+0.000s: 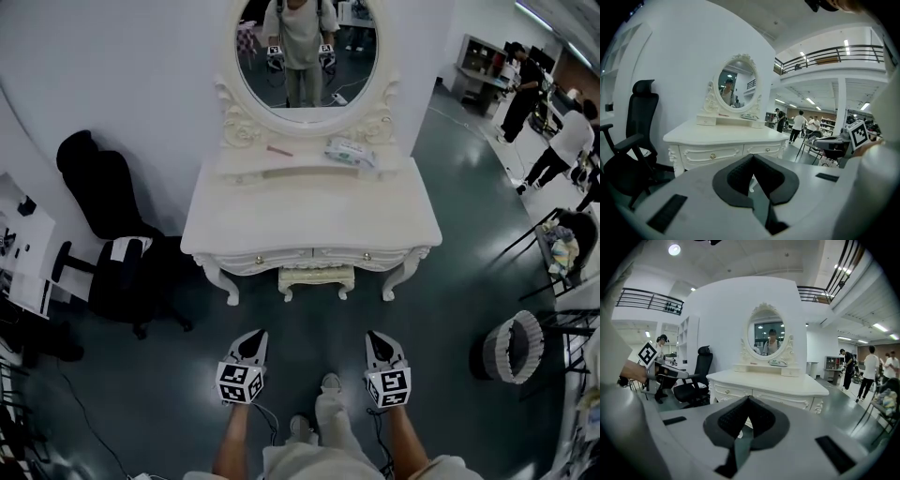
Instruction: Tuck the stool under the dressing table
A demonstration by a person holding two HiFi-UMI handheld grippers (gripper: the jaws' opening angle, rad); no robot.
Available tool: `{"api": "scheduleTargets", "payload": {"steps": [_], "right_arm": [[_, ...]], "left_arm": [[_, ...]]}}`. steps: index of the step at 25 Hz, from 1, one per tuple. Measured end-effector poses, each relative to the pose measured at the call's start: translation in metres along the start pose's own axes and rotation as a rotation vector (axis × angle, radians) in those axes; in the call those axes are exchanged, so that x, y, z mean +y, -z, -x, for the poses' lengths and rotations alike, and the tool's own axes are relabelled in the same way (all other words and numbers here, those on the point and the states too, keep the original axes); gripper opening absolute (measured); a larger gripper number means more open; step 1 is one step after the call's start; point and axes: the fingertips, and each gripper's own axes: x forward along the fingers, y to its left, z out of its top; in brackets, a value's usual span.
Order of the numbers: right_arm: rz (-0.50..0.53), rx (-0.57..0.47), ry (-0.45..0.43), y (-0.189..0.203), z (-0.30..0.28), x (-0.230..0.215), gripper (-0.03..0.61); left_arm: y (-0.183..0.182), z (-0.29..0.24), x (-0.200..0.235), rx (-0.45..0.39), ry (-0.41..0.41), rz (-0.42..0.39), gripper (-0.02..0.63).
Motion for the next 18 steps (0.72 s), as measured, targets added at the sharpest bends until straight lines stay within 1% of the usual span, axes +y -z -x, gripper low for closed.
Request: {"api": "scheduleTargets", "payload": {"steps": [8,15,18], "right_arm": [[0.013,-0.019,0.02,-0.011,0.051,0.01,0.0],[0.008,-0.055,0.031,-0.02,0.087,0.027,0.0],[0.013,-0.057,0.031,-0.02,0.104,0.037,0.0]], "left_arm": [[-0.024,0.042,-0.022,-0.04,0.008,-0.029,0.014],[-0.031,0.074,-0.045,-0.053,0.034,-0.054,0.014],[-0.031,0.093,-0.053,-0.064,0.034,-0.052,0.014]]}}
